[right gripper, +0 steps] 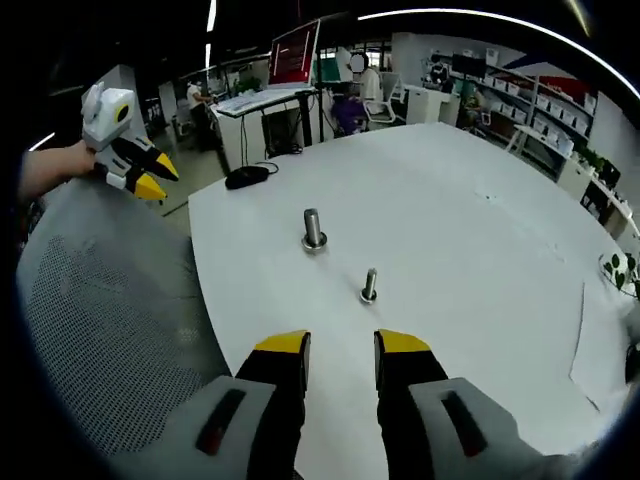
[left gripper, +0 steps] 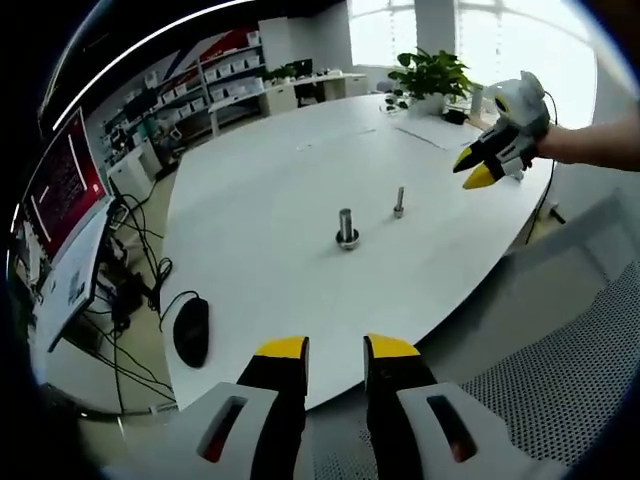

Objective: Place the washer onto the threaded stud by aligning its center hole with the stud, sliding it down to the base, and recovering from edge contact or off-axis alignment until the washer reaches the visible bottom stop.

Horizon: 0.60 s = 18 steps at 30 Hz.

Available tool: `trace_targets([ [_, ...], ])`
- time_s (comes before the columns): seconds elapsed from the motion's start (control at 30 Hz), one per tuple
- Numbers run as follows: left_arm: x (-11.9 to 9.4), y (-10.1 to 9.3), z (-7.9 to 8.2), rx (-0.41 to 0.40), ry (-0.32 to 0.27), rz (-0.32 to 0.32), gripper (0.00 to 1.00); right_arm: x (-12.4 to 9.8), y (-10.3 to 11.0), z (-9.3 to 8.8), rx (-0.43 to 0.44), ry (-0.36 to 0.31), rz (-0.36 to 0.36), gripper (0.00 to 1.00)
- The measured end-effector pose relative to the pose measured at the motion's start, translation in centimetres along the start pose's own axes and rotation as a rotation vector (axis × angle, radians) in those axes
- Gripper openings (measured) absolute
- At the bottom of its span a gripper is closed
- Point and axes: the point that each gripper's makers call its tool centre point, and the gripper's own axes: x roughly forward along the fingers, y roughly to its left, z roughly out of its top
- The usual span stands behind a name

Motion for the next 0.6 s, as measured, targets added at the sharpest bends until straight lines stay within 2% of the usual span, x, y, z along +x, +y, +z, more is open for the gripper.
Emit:
trace_targets([
  [0.03, 0.0, -0.1, -0.1, 0.007, 0.004, 0.0, 0.2, -0.1, 0.4, 0.0, 0.021, -0.008, 0.016, 0.28],
  [0.27, 0.0, 0.2, 0.1, -0.005, -0.006, 0.006, 0.2, -1.3, 1.0, -1.1, 0.028, -0.007, -0.003, 0.29],
  [0.37, -0.1, 0.2, 0.2, -0.004, -0.01, 0.008, 0.2, -2.3, 0.7, -0.3, 0.033, -0.082, -0.051, 0.28],
  [0.47, -0.2, 0.2, 0.5, -0.012, -0.028, 0.004, 0.2, -2.8, 1.2, -0.4, 0.048, -0.087, -0.052, 0.28],
  [0.6, -0.2, 0.3, 0.7, -0.02, -0.04, 0.004, 0.2, -3.2, 2.1, 0.1, 0.017, -0.122, -0.052, 0.28],
])
